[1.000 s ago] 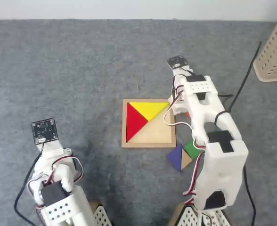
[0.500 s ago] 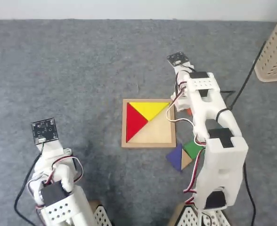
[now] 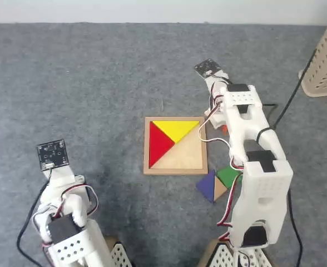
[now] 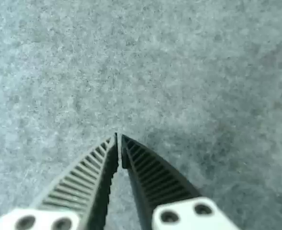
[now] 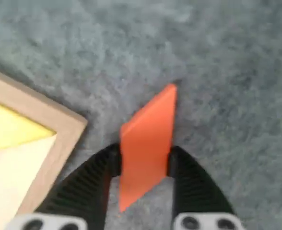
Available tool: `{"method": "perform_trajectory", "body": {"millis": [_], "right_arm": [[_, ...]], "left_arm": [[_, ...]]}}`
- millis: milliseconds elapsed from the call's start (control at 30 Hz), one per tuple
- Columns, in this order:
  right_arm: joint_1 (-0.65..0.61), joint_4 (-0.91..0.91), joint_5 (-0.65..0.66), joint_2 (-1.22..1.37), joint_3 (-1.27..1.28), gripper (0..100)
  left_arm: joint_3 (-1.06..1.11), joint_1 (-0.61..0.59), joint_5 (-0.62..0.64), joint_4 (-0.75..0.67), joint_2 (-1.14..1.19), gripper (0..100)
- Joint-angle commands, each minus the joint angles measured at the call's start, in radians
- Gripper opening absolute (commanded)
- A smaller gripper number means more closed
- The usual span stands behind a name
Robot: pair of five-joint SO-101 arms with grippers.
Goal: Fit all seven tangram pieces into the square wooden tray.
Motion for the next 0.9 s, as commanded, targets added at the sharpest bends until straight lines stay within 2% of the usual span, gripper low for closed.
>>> {"method": "perform_trajectory", "body": {"millis": [0, 167, 300, 533, 700, 867], "right_arm": [[0.024, 0.061, -0.117, -0.012, -0.054, 1.4], [0.042, 0.200, -0.304, -0.120, -0.063, 0.6], [-0.010, 0.252, -0.402, -0.275, 0.037, 0.6], [-0.177, 0.139, -0.583, -0.532, 0.327, 1.1], [-0.205, 0.107, -0.694, -0.518, 0.387, 6.9], [-0.209, 0.033, -0.695, -0.449, 0.384, 1.3]], "left_arm": [[-0.008, 0.002, 0.009, 0.003, -0.003, 1], [-0.008, 0.002, 0.009, 0.003, -0.003, 1], [-0.008, 0.002, 0.009, 0.003, -0.003, 1], [-0.008, 0.002, 0.009, 0.003, -0.003, 1], [-0.008, 0.002, 0.009, 0.003, -0.003, 1], [-0.008, 0.002, 0.009, 0.003, -0.003, 1]]}}
